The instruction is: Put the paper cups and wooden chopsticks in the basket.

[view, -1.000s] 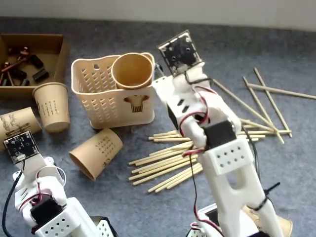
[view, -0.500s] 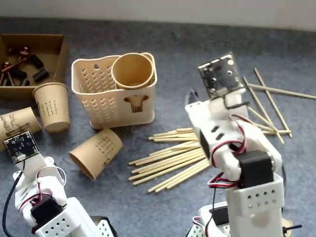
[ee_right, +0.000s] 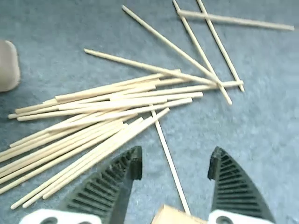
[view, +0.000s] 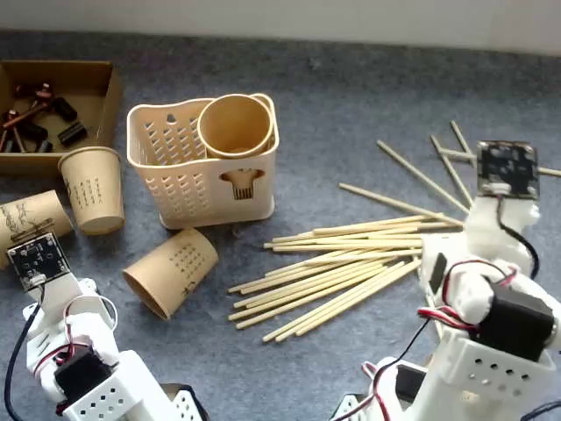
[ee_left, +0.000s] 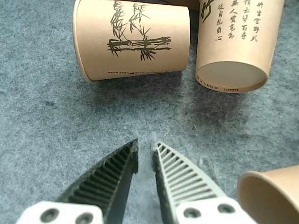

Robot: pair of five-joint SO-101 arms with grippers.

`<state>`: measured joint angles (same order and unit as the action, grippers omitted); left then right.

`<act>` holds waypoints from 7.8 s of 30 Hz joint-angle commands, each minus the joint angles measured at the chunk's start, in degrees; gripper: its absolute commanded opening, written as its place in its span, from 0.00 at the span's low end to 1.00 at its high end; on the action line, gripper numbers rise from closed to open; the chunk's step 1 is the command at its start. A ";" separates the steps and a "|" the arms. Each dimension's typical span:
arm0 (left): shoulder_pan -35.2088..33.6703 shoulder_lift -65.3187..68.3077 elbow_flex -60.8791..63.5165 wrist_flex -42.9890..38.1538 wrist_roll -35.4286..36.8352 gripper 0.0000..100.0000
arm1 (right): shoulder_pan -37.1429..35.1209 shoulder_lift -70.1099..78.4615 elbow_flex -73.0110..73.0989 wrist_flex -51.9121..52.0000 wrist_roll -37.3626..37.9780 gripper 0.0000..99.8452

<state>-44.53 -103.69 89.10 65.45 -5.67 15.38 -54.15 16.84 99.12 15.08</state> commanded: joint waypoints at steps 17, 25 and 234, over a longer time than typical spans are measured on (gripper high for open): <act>1.80 0.04 -0.22 -1.32 0.35 0.07 | 36.79 -0.66 20.70 -0.75 16.62 0.24; 1.80 0.04 -0.22 -1.32 0.35 0.07 | 52.79 -0.66 30.90 -14.11 25.23 0.24; 1.89 0.04 0.75 -2.20 -2.37 0.07 | -51.12 17.10 36.70 -104.48 24.97 0.01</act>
<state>-44.09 -103.34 90.15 64.40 -7.60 -36.57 -33.32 53.85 -5.14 39.43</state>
